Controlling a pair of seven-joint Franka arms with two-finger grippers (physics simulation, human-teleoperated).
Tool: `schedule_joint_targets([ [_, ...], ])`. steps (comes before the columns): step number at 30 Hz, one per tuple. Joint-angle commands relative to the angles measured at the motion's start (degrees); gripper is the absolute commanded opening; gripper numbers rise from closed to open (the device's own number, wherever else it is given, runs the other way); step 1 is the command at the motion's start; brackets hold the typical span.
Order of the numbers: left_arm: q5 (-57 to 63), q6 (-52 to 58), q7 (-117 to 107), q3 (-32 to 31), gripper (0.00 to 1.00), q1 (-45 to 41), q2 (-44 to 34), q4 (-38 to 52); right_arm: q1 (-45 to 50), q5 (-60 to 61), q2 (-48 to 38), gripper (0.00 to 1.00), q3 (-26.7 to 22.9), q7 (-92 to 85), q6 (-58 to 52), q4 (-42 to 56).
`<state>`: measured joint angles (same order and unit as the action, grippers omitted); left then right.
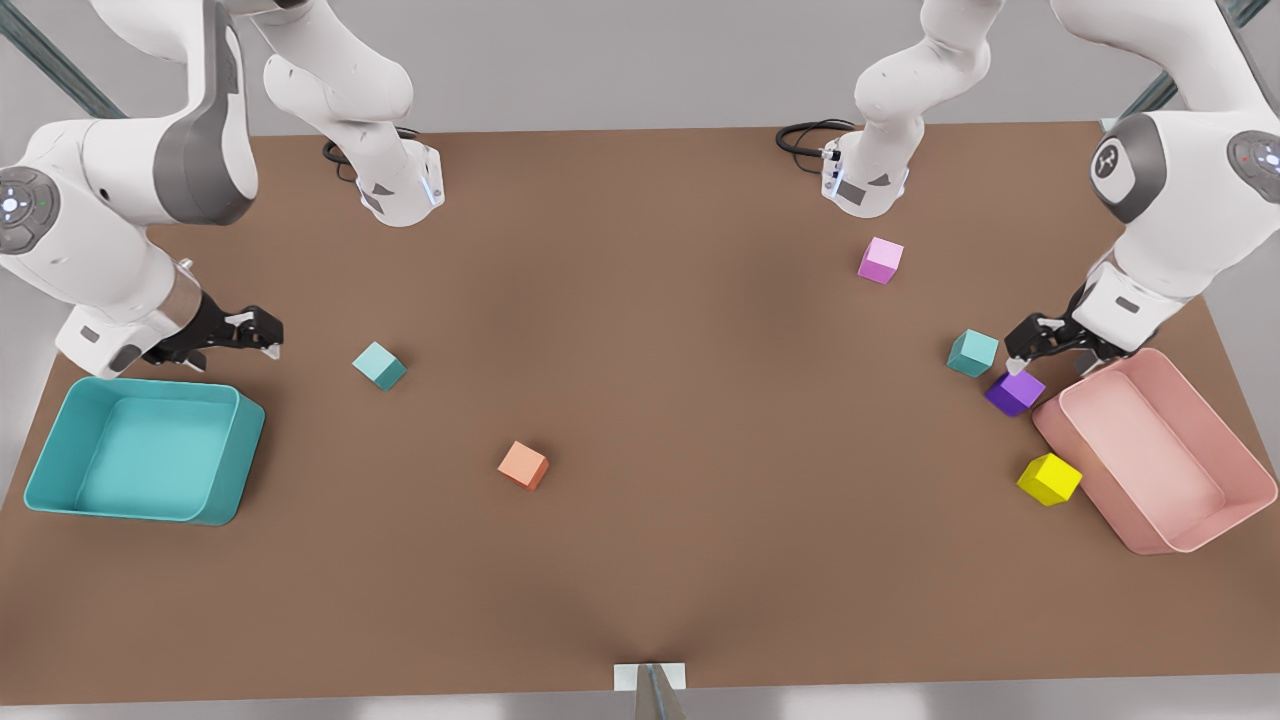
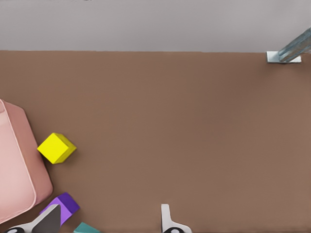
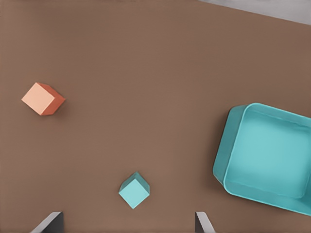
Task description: Stack the two blue cubes on top of each other
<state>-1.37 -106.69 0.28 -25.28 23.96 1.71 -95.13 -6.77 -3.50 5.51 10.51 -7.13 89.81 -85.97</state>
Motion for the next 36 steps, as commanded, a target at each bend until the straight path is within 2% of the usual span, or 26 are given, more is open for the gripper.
schedule_joint_targets([
  [1,0.05,0.08,0.07,-0.30,1.00,-1.72,-0.13,0.03,-0.08,-0.10,-0.06,1.00,0.04,0.19,0.45,0.01],
  [5,0.05,0.08,0.07,-0.30,1.00,-1.37,0.04,0.03,0.09,-0.45,3.37,1.00,0.13,-0.43,0.19,-0.60],
  [7,0.05,0.08,0.07,-0.30,1.00,-1.37,-0.04,0.03,0.36,-0.28,4.60,1.00,0.21,4.31,-1.13,-6.04],
  [9,0.05,0.08,0.07,-0.30,1.00,-1.37,0.04,0.03,-0.17,-0.19,4.86,1.00,0.13,12.14,3.44,-13.69],
  [15,-0.04,0.17,0.07,-0.12,1.00,-1.20,-0.13,0.03,-0.26,2.70,-4.28,1.00,0.30,34.37,9.50,-31.01],
  [18,-0.04,-0.10,0.07,0.14,1.00,-0.84,0.22,0.03,0.01,4.38,-5.15,1.00,0.65,44.83,12.23,-34.00],
  [20,-0.04,0.17,0.16,-0.21,1.00,-1.02,-0.75,0.03,0.62,-3.09,0.64,1.00,0.65,44.14,4.23,-29.87],
  [23,-0.91,4.38,-0.28,-1.35,1.00,-1.81,-0.31,-0.06,0.45,-0.28,0.30,1.00,0.13,47.74,15.11,-31.44],
  [24,-0.66,5.00,-0.72,-1.53,1.00,-1.64,-0.04,0.03,0.01,-0.37,-1.54,1.00,0.04,47.74,23.45,-35.74],
  [27,0.14,13.17,-0.11,-1.44,1.00,-1.72,2.24,-0.15,-1.75,-0.19,-5.76,1.00,-0.14,49.67,32.86,-43.30],
  [30,0.05,20.73,-0.19,-1.18,1.00,-1.02,0.92,0.56,-2.19,0.16,-8.06,1.00,-0.14,53.10,45.98,-51.14],
  [36,-0.13,20.73,-0.28,-0.74,1.00,0.64,0.39,1.09,-2.37,6.40,-2.08,1.00,0.04,53.63,48.17,-49.29],
])
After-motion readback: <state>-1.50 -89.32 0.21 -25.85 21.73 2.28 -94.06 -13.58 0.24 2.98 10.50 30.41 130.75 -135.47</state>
